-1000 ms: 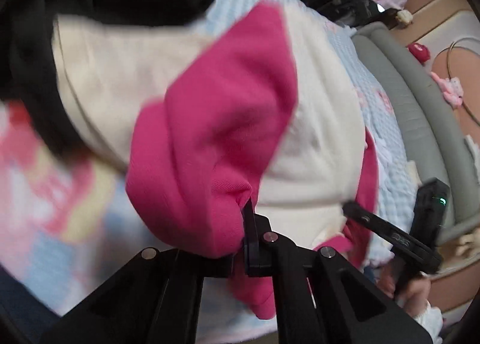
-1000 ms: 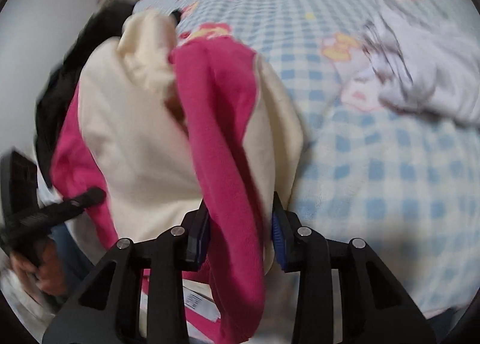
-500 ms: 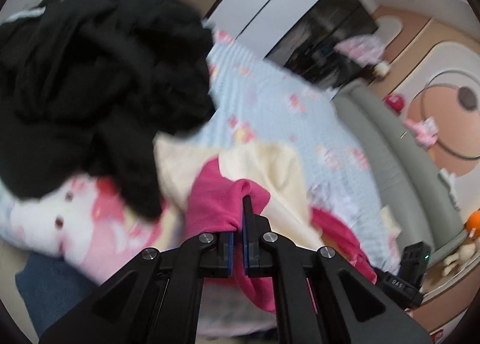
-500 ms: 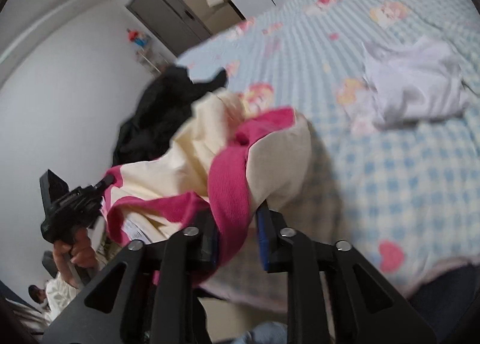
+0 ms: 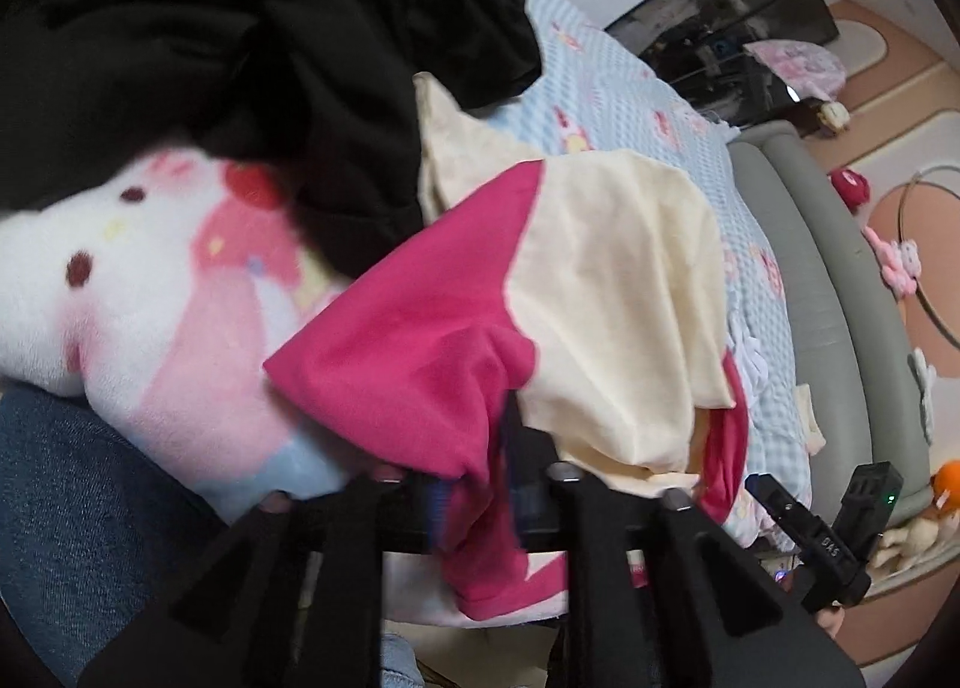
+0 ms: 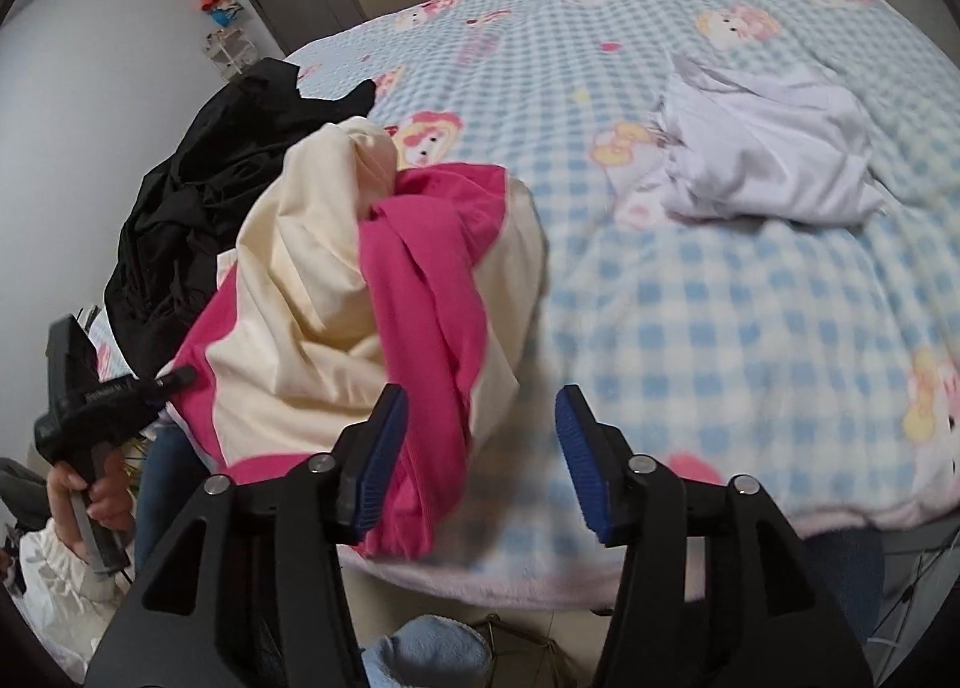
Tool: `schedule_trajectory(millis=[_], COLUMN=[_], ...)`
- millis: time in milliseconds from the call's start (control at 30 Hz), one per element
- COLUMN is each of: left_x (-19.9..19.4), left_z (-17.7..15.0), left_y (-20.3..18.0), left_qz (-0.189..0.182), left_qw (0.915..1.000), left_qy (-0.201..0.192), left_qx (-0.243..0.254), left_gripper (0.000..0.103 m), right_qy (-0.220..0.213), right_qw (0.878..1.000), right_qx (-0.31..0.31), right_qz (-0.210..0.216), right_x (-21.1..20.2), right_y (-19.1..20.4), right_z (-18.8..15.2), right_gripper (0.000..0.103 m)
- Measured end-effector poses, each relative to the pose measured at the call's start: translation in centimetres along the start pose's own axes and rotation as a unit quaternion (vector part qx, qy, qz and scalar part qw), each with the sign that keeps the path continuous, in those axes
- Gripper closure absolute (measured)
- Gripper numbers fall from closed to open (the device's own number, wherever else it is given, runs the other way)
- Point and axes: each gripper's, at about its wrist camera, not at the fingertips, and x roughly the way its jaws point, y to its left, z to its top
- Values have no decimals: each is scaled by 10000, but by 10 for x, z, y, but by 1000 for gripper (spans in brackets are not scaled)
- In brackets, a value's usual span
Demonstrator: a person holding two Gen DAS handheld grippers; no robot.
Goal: Fold clothes
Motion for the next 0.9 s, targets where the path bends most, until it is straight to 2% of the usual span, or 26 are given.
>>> schedule_trajectory(millis=[67,100,133,167,200,233,267,300,333,367,433,500,633,700,800,867,900], left_x=[2,5,9,18,28,35,42,48,52,53,40,19,-37,-83,-155,-180,-183], left_z=[1,3,5,11,16,17,18,18,18,18,24,43,101,118,131,119,112], left_y=[3,3,3,2,1,-1,-3,-7,-12,-20,-36,-54,-108,-147,-203,-219,-218], left_qz=[-63,-83,-118,-175,-247,-302,-346,-346,-317,-281,-344,-467,-841,-1162,-1578,-1615,-1614], left_qw=[10000,10000,9999,9998,9995,9991,9986,9984,9981,9981,9983,9973,9868,9723,9409,9320,9327], left_qy=[-31,-31,-18,73,189,284,375,449,512,502,210,-193,-1040,-1575,-2355,-2512,-2476], left_qx=[-48,-37,-18,-35,-75,-94,-99,-31,81,214,418,531,917,1282,1853,2053,2067], left_gripper=[67,67,63,56,54,53,57,61,84,93,95,95,96,96,96,96,95], right_qy=[62,66,105,149,243,342,453,522,585,488,257,-104,-1300,-1896,-2773,-3209,-3341], right_qw=[9995,9986,9976,9964,9955,9944,9935,9944,9953,9965,9983,9987,9906,9798,9553,9389,9330], right_qx=[-290,-495,-668,-837,-903,-957,-986,-870,-737,-655,-503,-475,-228,-101,91,315,485], right_qz=[128,194,111,10,-140,-295,-340,-288,-225,-184,-105,-151,366,630,1021,1203,1248], right_x=[5,10,19,29,42,55,66,74,81,76,64,38,-44,-85,-147,-177,-186], right_y=[15,23,29,34,36,37,36,31,26,23,17,12,8,7,4,1,-2], right_z=[5,8,11,14,18,22,26,30,33,34,37,47,76,91,113,115,108], right_gripper=[44,38,34,34,34,46,63,86,88,89,92,92,92,92,92,91,91])
